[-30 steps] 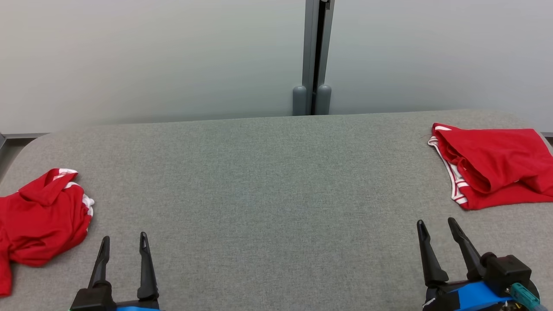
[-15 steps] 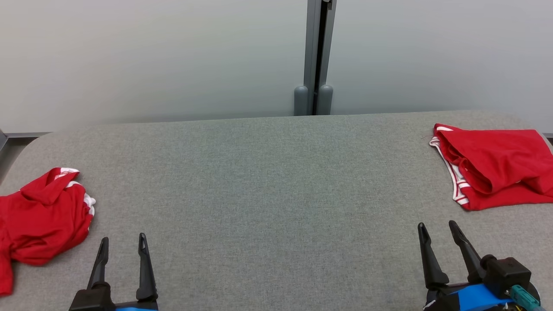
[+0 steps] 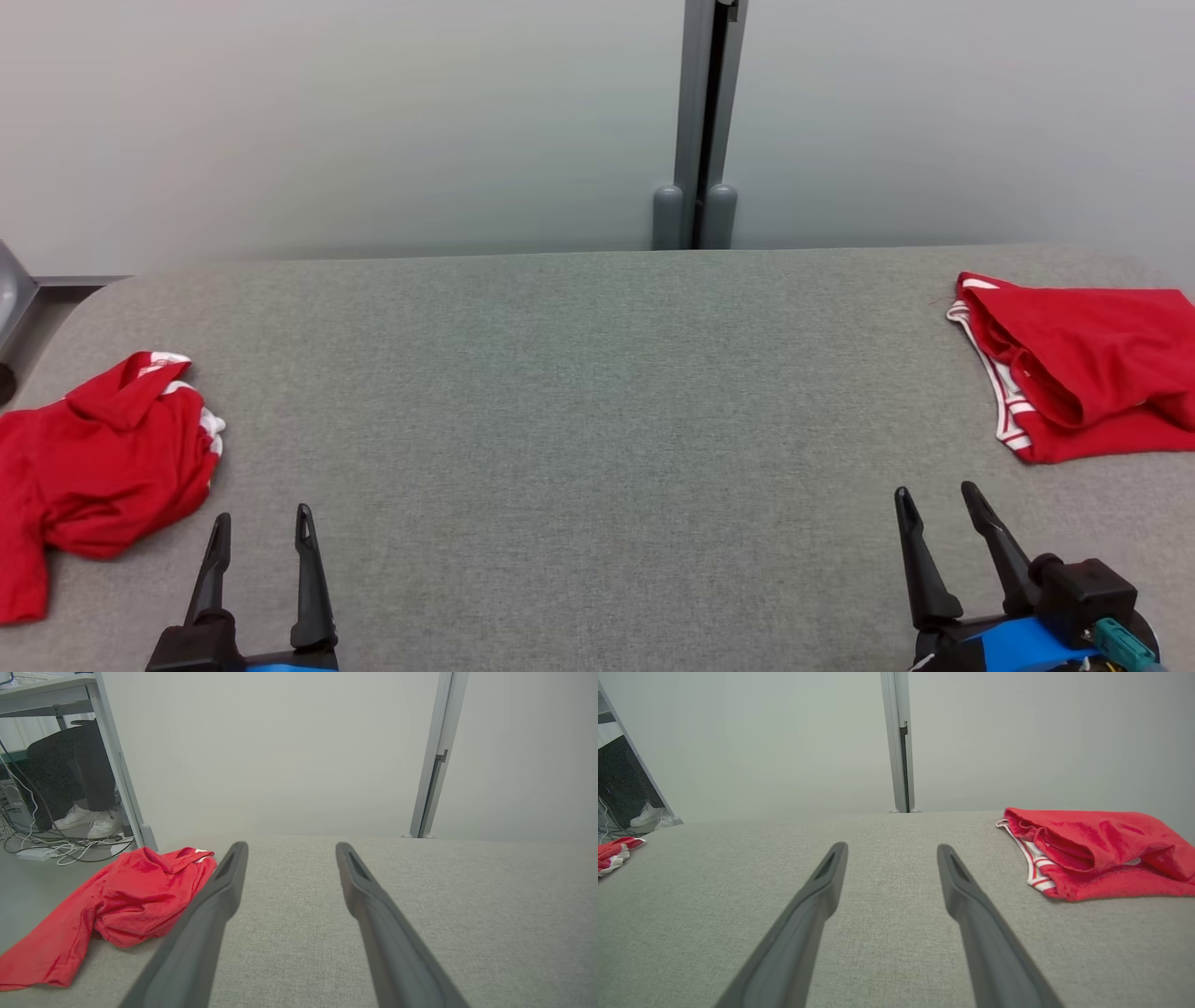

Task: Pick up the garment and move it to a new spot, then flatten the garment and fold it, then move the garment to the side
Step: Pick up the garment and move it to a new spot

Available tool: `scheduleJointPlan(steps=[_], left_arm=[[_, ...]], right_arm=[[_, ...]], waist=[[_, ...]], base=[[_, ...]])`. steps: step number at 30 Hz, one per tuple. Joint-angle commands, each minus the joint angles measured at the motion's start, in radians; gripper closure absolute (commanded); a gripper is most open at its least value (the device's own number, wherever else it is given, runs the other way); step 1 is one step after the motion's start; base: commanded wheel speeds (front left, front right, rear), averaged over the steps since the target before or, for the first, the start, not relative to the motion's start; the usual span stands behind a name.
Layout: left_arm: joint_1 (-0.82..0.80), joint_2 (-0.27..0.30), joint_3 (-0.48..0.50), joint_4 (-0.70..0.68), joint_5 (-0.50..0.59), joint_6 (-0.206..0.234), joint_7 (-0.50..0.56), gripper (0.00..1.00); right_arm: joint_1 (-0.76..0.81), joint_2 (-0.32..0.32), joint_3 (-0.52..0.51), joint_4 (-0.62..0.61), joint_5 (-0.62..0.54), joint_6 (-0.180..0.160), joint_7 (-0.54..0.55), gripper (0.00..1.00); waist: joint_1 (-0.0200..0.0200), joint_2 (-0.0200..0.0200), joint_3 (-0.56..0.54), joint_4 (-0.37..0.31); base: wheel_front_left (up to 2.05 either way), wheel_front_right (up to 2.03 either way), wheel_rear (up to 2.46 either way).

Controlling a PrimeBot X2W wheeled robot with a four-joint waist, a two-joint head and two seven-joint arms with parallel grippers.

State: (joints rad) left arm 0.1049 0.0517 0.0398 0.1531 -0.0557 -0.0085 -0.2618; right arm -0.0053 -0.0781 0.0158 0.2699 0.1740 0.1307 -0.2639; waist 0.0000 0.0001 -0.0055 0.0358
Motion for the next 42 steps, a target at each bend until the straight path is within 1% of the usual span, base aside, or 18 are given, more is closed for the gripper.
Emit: scheduleJointPlan(steps=[1, 9, 24, 33, 42], left_arm=[[-0.004, -0.001, 0.004, 0.000, 0.002, 0.000, -0.004, 0.00], [-0.004, -0.001, 0.017, -0.005, 0.007, -0.002, -0.004, 0.00], [0.015, 0.003, 0.048, -0.019, 0.017, -0.013, -0.004, 0.00], [0.019, 0.002, 0.056, -0.031, 0.020, -0.015, -0.004, 0.00], [0.024, 0.001, 0.061, -0.043, 0.016, -0.006, -0.004, 0.00]], right_arm=[[0.008, -0.002, 0.005, 0.001, 0.004, 0.000, 0.000, 0.00], [0.010, 0.005, 0.031, 0.002, 0.014, 0.000, 0.000, 0.00], [0.004, 0.013, 0.051, 0.006, 0.015, 0.000, 0.000, 0.00], [0.006, 0.017, 0.055, 0.003, 0.010, 0.000, 0.000, 0.00], [-0.003, 0.010, 0.055, -0.003, 0.009, 0.000, 0.000, 0.00]], waist=[[0.0000, -0.0001, 0.002, 0.007], [0.0000, -0.0001, 0.002, 0.073], [0.0000, -0.0001, -0.006, 0.227], [0.0000, -0.0001, 0.005, 0.300], [0.0000, -0.0001, 0.018, 0.367]], base=[[0.00, 0.00, 0.00], [0.00, 0.00, 0.00], [0.00, 0.00, 0.00], [0.00, 0.00, 0.00], [0.00, 0.00, 0.00]])
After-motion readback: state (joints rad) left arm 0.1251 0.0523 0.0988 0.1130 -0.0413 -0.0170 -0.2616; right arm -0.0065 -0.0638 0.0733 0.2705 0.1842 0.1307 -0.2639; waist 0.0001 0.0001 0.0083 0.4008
